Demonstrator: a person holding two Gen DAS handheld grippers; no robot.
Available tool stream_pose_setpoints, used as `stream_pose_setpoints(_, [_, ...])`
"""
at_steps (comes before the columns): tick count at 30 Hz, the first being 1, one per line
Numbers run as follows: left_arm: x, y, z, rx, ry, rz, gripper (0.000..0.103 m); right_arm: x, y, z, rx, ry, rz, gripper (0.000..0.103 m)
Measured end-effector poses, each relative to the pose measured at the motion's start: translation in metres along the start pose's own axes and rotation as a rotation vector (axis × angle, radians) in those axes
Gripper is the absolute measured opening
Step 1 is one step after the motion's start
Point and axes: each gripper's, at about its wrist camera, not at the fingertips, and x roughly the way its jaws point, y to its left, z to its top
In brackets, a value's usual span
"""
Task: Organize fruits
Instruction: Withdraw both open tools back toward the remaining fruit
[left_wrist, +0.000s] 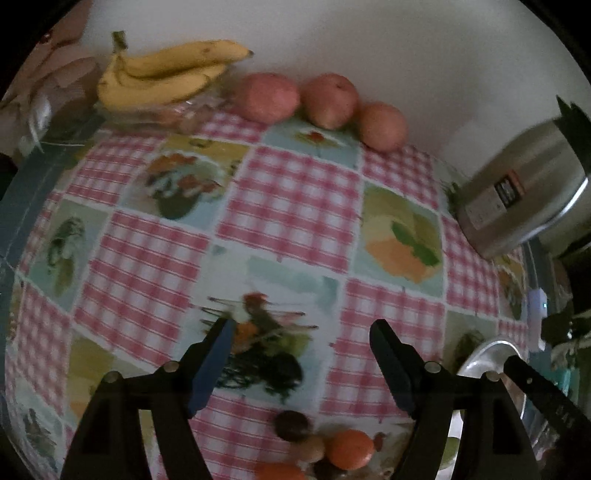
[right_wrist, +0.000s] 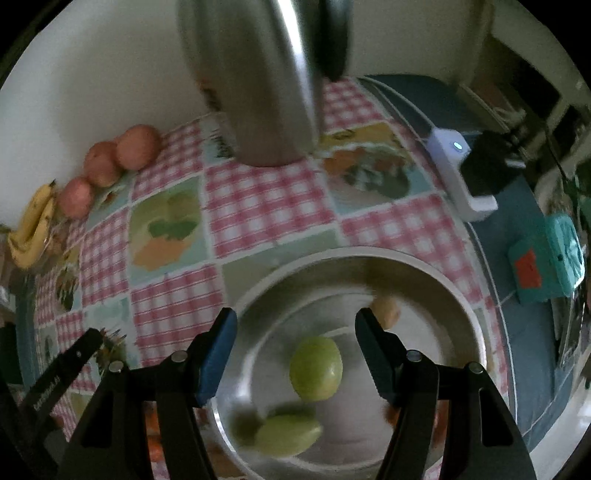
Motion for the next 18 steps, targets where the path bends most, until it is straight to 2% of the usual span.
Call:
stream_pose_setpoints(6, [-0.01, 0.013, 0.006, -0.018, -0.029, 0.01, 0.08, -0.003, 0.024, -0.003, -0.05, -0.005, 0.022, 0.068])
stream_pose_setpoints(12, [-0.009, 0.014, 0.007, -0.008, -0.024, 0.016, 0.082, 0.003, 0.037, -0.006, -0.079, 0.009, 0.026, 0.068])
stream_pose_setpoints(14, [-0.009, 0.013, 0.007, -0.004, -0.028, 0.025, 0.094, 0.005, 0.04, -0.007, -0.084, 0.013, 0.033, 0.071])
stream_pose_setpoints(15, [-0.009, 0.014, 0.007, -0.002, -0.032, 0.028, 0.103, 0.006, 0.041, -0.007, -0.086, 0.015, 0.038, 0.074])
stream_pose_setpoints(18, [-0.01, 0.014, 0.007, 0.008, -0.048, 0.038, 0.103, 0.007, 0.043, -0.008, -0.085, 0.015, 0.044, 0.075])
